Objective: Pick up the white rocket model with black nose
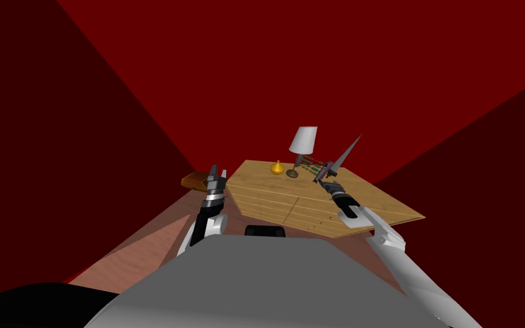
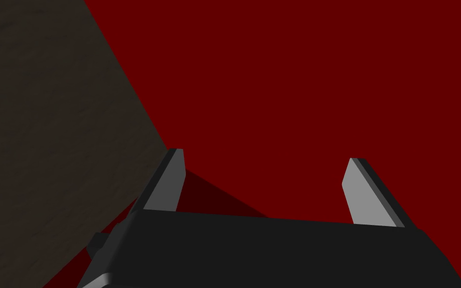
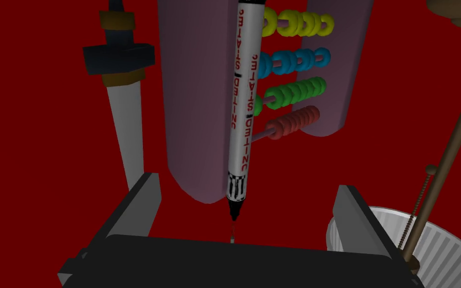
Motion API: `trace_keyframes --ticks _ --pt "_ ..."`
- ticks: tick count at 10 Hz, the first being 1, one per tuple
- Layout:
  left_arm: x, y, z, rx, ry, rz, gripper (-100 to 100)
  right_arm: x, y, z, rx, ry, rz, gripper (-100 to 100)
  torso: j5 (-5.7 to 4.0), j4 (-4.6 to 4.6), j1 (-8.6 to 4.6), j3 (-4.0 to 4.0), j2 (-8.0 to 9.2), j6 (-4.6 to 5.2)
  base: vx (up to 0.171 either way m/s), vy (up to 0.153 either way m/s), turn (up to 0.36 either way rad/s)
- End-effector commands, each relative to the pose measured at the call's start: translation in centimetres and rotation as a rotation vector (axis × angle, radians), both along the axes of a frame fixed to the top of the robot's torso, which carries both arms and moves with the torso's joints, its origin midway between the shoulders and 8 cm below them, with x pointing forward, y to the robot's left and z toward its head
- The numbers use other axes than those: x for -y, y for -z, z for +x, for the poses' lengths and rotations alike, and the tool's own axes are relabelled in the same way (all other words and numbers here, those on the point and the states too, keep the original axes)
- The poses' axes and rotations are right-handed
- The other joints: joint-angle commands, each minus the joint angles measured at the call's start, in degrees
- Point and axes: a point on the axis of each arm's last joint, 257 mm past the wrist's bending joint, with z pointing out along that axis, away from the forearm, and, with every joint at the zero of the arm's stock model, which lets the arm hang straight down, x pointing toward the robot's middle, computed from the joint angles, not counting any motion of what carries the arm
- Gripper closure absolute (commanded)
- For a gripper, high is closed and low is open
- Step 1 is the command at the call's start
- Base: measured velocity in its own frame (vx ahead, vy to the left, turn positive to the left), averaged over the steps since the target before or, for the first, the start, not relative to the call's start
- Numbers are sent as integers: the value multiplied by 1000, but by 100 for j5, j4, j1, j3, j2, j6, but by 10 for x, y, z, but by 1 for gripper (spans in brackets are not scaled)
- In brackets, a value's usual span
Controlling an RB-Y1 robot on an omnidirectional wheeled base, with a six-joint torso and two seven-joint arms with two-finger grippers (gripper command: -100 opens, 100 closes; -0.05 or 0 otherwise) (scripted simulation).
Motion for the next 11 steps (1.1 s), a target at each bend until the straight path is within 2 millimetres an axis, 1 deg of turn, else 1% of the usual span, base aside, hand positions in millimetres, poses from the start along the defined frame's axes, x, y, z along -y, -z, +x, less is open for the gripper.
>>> trace_keyframes --ticks 1,3,4,5,7,9,10,11 --pt "0 0 0 0 0 0 0 6 7 -2 -21 24 -1 -100 0 0 0 0 0 0 -76 0 6" --pt "0 0 0 0 0 0 0 9 10 -2 -35 44 -3 -100 0 0 -1 0 -1 0 -57 -7 20" --pt "0 0 0 0 0 0 0 0 -3 4 -11 0 1 -100 -1 -1 -7 -4 -7 -1 16 -111 175" --pt "0 0 0 0 0 0 0 -3 -7 6 -2 -22 2 -100 -6 -4 -38 -14 -27 -5 54 -192 200" --pt "0 0 0 0 0 0 0 -10 -15 10 14 -64 7 -100 -17 -10 -73 -26 -45 -2 28 -163 126" --pt "0 0 0 0 0 0 0 -16 -22 13 30 -105 13 -100 -11 -9 -50 -25 -45 -4 52 -119 136" --pt "0 0 0 0 0 0 0 -15 -19 11 25 -93 10 -100 -11 -12 -49 -32 -57 -1 39 -58 21" --pt "0 0 0 0 0 0 0 -16 -20 12 27 -96 11 0 -9 -12 -28 -29 -50 0 6 -11 0"
